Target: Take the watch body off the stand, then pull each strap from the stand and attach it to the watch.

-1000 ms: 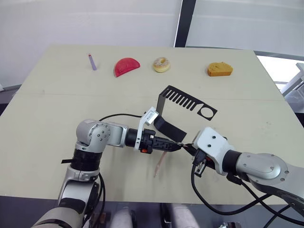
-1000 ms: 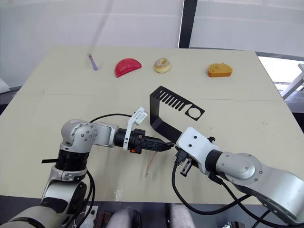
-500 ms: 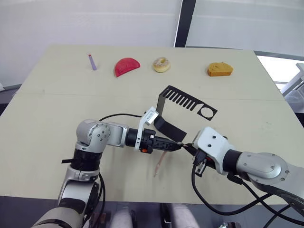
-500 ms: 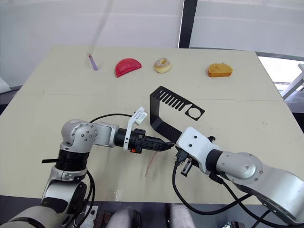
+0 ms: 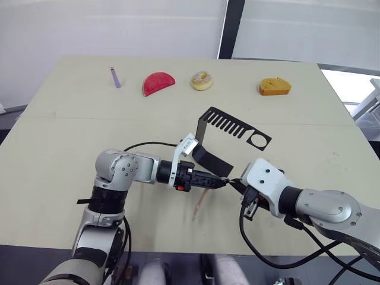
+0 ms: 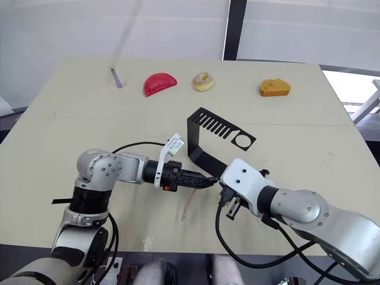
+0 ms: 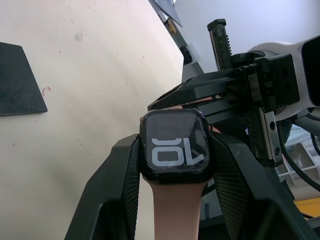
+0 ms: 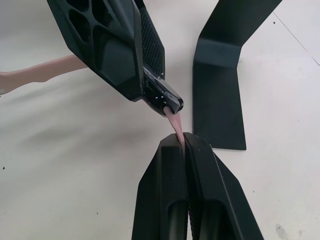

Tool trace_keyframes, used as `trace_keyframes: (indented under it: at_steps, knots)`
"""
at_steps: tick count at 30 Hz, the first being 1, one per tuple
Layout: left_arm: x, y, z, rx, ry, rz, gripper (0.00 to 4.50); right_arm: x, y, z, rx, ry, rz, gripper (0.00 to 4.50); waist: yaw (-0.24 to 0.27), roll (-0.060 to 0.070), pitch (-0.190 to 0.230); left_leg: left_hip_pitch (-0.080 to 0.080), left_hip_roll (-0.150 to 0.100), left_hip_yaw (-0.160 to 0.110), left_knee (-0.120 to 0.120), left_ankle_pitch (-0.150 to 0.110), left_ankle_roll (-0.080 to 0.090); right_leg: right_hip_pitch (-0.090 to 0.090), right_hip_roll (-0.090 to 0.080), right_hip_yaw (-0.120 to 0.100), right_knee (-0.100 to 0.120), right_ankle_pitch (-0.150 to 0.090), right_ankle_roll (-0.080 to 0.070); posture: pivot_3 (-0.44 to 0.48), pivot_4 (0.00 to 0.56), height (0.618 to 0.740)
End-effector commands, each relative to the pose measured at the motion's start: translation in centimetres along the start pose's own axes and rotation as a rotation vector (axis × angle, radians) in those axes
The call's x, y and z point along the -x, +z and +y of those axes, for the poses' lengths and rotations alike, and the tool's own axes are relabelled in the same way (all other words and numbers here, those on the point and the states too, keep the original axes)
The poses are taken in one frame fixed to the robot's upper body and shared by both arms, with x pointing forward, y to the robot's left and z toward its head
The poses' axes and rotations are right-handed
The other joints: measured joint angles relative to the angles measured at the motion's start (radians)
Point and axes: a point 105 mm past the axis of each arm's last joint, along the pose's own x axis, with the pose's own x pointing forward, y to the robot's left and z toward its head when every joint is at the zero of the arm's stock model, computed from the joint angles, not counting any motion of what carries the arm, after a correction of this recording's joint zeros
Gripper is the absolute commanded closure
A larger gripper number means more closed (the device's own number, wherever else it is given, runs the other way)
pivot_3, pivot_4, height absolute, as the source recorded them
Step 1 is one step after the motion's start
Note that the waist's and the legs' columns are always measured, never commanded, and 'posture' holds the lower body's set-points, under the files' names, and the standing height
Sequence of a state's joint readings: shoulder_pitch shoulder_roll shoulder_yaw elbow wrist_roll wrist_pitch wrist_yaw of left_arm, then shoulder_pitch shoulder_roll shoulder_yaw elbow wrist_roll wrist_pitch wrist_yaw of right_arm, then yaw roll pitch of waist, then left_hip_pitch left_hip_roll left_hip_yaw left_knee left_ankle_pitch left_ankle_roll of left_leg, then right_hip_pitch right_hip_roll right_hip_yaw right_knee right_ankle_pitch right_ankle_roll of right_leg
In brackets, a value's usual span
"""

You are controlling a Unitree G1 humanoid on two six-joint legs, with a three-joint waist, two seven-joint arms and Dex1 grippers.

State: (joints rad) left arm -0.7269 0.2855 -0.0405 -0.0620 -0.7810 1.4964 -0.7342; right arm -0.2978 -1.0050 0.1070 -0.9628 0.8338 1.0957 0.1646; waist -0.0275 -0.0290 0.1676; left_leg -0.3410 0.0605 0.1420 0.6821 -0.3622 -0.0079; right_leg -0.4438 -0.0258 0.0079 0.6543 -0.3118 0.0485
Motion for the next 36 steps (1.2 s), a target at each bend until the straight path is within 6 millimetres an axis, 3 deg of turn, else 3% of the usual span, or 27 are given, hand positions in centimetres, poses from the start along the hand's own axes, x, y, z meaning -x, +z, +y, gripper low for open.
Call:
trace_keyframes:
  at_steps: [1, 36]
  knots:
    - [-0.06, 0.10, -0.19, -0.006, -0.014, 0.000, 2.90, 0.91, 1.97, 0.43, 0.086, -0.012, -0.079, 4.48, 0.000, 0.000, 0.000, 0.000, 0.000, 0.000, 0.000, 0.000, 0.000, 0.000, 0.000, 0.000, 0.000, 0.000, 0.000, 0.000, 0.150, 0.737]
    - [-0.08, 0.14, 0.01, -0.006, -0.011, 0.000, 2.90, 0.90, 2.23, 0.25, 0.091, -0.015, -0.089, 4.48, 0.000, 0.000, 0.000, 0.000, 0.000, 0.000, 0.000, 0.000, 0.000, 0.000, 0.000, 0.000, 0.000, 0.000, 0.000, 0.000, 0.150, 0.737]
